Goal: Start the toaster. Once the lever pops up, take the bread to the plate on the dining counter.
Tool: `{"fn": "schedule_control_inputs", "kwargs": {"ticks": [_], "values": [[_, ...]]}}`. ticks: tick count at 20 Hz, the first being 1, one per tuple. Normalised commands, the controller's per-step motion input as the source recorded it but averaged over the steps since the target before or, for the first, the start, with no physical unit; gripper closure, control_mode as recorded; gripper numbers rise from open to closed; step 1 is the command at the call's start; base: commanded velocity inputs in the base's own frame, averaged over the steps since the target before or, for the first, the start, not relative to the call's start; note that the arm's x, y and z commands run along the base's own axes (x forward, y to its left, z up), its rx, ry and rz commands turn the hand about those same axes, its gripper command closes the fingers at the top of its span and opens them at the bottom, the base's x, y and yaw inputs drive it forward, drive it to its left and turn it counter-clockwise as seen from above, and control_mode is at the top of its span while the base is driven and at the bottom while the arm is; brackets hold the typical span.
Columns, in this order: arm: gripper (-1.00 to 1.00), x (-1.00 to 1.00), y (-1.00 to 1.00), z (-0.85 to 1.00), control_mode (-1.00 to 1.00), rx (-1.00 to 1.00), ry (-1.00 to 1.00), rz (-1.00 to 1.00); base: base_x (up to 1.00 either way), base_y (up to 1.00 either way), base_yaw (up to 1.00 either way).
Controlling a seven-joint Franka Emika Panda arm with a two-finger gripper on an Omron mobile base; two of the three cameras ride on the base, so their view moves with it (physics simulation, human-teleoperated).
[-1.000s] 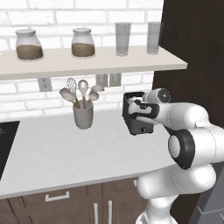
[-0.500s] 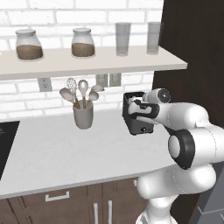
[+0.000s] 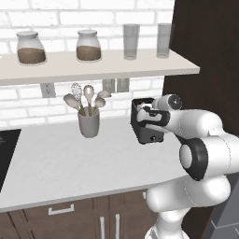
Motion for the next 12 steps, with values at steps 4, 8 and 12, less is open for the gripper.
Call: {"fn": "schedule_control_inputs", "kwargs": {"ticks": [4,8,12], "values": [[-1.0,0.0,0.0,0.0,-1.0,0.0,0.0,0.0,0.0,0.0,0.0],[-1.0,0.0,0.0,0.0,-1.0,0.0,0.0,0.0,0.0,0.0,0.0],[-1.0,0.0,0.0,0.0,-1.0,0.0,0.0,0.0,0.0,0.0,0.0]]}}
